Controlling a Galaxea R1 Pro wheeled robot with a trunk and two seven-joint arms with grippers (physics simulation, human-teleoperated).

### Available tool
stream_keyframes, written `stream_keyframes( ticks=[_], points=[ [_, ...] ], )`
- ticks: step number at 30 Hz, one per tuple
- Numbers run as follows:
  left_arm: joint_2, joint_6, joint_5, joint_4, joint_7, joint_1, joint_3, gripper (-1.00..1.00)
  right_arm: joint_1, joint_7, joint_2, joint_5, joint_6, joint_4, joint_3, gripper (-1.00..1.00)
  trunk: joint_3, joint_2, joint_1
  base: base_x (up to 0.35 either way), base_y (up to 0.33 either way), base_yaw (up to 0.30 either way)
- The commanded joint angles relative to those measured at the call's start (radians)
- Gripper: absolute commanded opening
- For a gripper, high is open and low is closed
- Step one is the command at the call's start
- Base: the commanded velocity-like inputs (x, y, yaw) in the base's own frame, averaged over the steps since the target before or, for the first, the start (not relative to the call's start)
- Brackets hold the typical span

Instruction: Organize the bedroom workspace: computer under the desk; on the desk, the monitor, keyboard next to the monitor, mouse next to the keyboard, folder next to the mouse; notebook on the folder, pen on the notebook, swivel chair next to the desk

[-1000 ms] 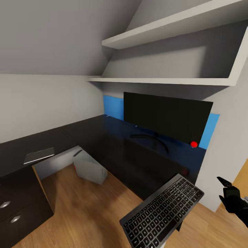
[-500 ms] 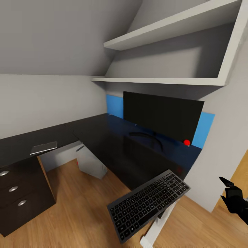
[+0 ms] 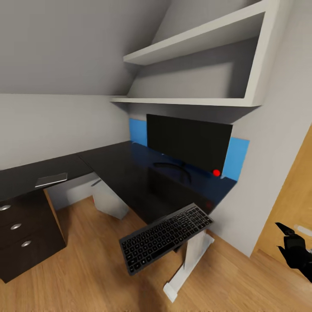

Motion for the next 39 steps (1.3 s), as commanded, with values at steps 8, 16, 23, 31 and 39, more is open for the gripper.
stream_keyframes(
  ticks=[8, 16, 23, 31, 39],
  points=[
    [0.001, 0.003, 0.008, -0.003, 0.007, 0.000, -0.003, 1.00, -0.001, -0.009, 0.000, -0.006, 0.003, -0.002, 0.000, 1.00, -0.001, -0.001, 0.000, -0.120, -0.313, 0.024],
    [0.001, 0.003, 0.008, -0.003, 0.007, -0.001, -0.003, 1.00, -0.001, -0.013, 0.001, 0.069, 0.003, 0.003, 0.008, 1.00, -0.001, -0.001, 0.000, -0.021, -0.333, 0.214],
    [0.002, 0.002, 0.008, -0.003, 0.007, 0.000, -0.003, 1.00, -0.002, -0.014, 0.003, 0.126, 0.005, 0.006, 0.025, 1.00, -0.001, -0.001, 0.000, -0.002, -0.338, 0.269],
    [0.002, 0.003, 0.007, -0.003, 0.007, 0.000, -0.003, 1.00, -0.003, -0.015, 0.003, 0.141, 0.004, 0.007, 0.089, 1.00, -0.001, -0.001, 0.000, 0.000, -0.338, 0.276],
    [0.002, 0.002, 0.007, -0.002, 0.007, 0.000, -0.003, 1.00, -0.005, -0.014, 0.002, 0.144, 0.005, 0.007, 0.131, 1.00, -0.001, -0.001, 0.000, 0.000, -0.184, 0.277]
  ],
)
